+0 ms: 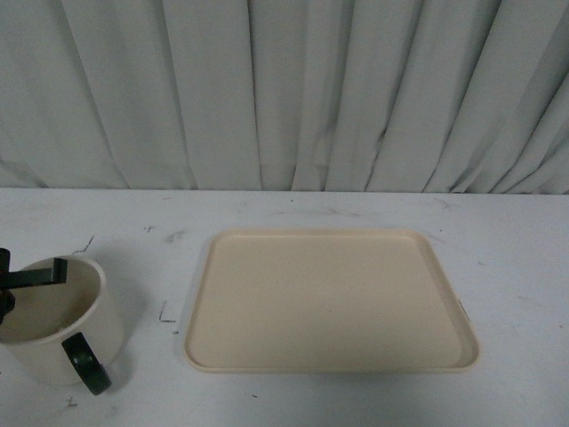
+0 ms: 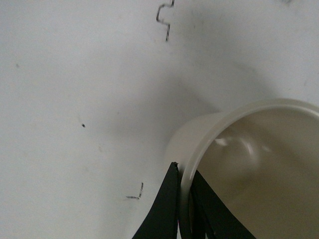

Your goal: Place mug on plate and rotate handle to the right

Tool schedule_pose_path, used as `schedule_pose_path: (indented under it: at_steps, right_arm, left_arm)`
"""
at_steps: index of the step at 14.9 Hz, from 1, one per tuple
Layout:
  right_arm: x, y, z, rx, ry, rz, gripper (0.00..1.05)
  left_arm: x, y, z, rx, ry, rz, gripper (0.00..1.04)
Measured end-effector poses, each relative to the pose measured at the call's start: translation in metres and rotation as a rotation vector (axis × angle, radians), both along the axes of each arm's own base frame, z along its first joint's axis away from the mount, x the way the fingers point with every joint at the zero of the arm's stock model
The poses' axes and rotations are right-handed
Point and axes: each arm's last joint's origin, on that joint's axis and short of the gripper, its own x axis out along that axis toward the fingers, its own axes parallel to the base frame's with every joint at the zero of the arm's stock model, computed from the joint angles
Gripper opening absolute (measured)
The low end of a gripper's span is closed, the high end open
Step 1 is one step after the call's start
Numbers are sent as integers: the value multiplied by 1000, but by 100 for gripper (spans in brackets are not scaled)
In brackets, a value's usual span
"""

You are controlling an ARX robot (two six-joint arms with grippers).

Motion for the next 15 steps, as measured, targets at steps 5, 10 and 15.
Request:
schedule_pose_path:
  at_steps: [5,10,15]
  right_arm:
    - [0,0,0,0,0,0,98]
    - [0,0,0,0,0,0,98]
    - [0,0,0,0,0,0,98]
  left_arm:
    - [-1,-37,62,56,-145,-152,3]
    - [11,-177,64,99,-141,-490,3]
    - [28,-229,28,161,-45,-565,3]
